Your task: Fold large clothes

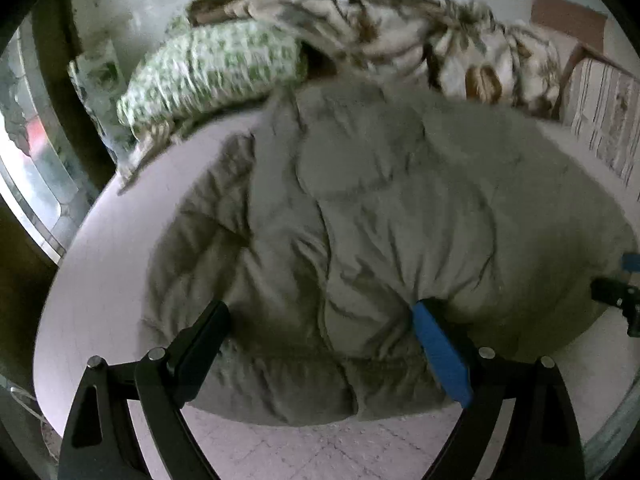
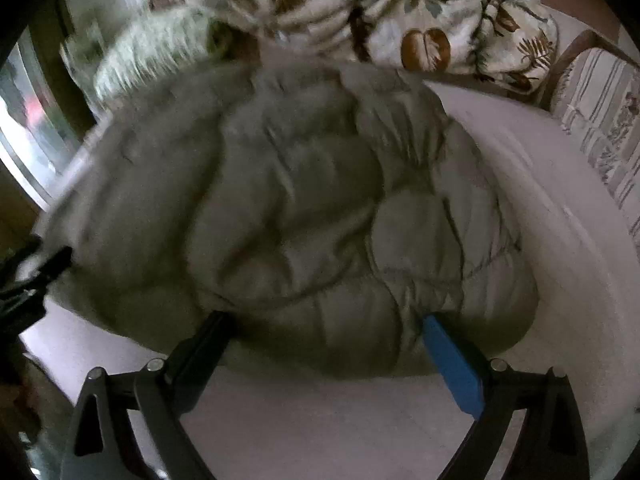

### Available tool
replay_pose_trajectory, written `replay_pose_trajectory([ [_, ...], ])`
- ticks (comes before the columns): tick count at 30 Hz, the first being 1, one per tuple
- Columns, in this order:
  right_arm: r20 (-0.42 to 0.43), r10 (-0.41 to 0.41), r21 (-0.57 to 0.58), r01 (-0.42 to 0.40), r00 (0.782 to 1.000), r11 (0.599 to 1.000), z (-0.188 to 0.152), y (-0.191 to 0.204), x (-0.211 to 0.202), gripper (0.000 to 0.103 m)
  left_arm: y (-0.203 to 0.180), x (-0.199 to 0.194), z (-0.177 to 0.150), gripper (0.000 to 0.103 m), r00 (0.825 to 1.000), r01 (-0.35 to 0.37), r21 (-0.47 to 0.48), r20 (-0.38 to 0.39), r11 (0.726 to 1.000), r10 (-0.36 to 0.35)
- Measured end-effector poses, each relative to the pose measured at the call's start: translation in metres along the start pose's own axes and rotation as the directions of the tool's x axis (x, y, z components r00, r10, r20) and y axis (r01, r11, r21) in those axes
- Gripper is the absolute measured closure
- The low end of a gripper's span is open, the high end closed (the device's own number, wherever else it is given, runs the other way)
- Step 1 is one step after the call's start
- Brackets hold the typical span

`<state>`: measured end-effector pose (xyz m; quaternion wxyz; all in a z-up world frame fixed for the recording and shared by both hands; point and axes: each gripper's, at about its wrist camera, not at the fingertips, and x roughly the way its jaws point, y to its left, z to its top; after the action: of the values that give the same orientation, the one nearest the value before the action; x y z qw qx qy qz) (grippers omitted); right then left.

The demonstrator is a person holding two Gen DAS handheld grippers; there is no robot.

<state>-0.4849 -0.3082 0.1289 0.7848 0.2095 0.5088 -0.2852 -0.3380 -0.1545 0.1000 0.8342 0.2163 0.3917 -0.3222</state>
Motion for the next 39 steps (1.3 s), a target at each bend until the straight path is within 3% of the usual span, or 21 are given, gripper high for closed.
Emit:
replay_pose_trajectory([
  [5,-0.004,-0.024,-0.013,0.024,1.0,1.0,0.001,-0.001,0.02,0.0,0.007,0.011,0.0,0.003,1.0,0.01,-0.029,-0.009,1.0,-0.01],
  [14,0.042,0.006,0.03,-0.008,0.999,1.0,-0.007,-0.004,-0.015,0.0,0.008,-0.02,-0.01,0.003,1.0,0.005,-0.044,-0.005,0.999,-0.005],
  [20,0.052,-0.013,0.026,0.011,0.999,1.0,-0.008,-0.003,-0.017,0.0,0.011,-0.02,-0.012,0.003,1.0,0.006,-0.058,-0.023,0.998,-0.007],
  [24,0.002,-0.044,0.037,0.043,0.999,0.998,-0.008,-0.014,0.002,0.0,0.017,-0.005,-0.018,0.003,0.998,0.005,-0.067,-0.066,0.998,-0.009],
  [26,-0.045,-0.02,0.044,0.022,0.999,0.999,-0.007,-0.02,0.012,0.0,0.02,-0.009,-0.016,0.003,0.998,0.025,-0.074,-0.059,0.997,-0.03],
  [30,-0.005,0.002,0.018,-0.002,1.0,1.0,0.013,-0.019,-0.008,0.0,0.026,-0.026,0.012,0.003,0.998,0.064,-0.09,0.002,0.994,-0.064],
  [33,0.032,0.03,0.007,-0.03,0.999,1.0,0.041,-0.018,-0.024,0.0,0.028,-0.03,0.052,0.003,0.995,0.098,-0.098,0.024,0.99,-0.096],
  [36,0.053,0.034,-0.006,-0.034,0.998,0.999,0.075,-0.018,-0.028,0.0,0.026,-0.018,0.085,0.003,0.993,0.118,-0.087,0.021,0.989,-0.116],
  [39,0.036,0.06,0.005,-0.06,0.998,0.998,0.103,-0.023,-0.014,0.0,0.017,0.01,0.112,0.003,0.997,0.078,-0.064,-0.011,0.995,-0.079],
])
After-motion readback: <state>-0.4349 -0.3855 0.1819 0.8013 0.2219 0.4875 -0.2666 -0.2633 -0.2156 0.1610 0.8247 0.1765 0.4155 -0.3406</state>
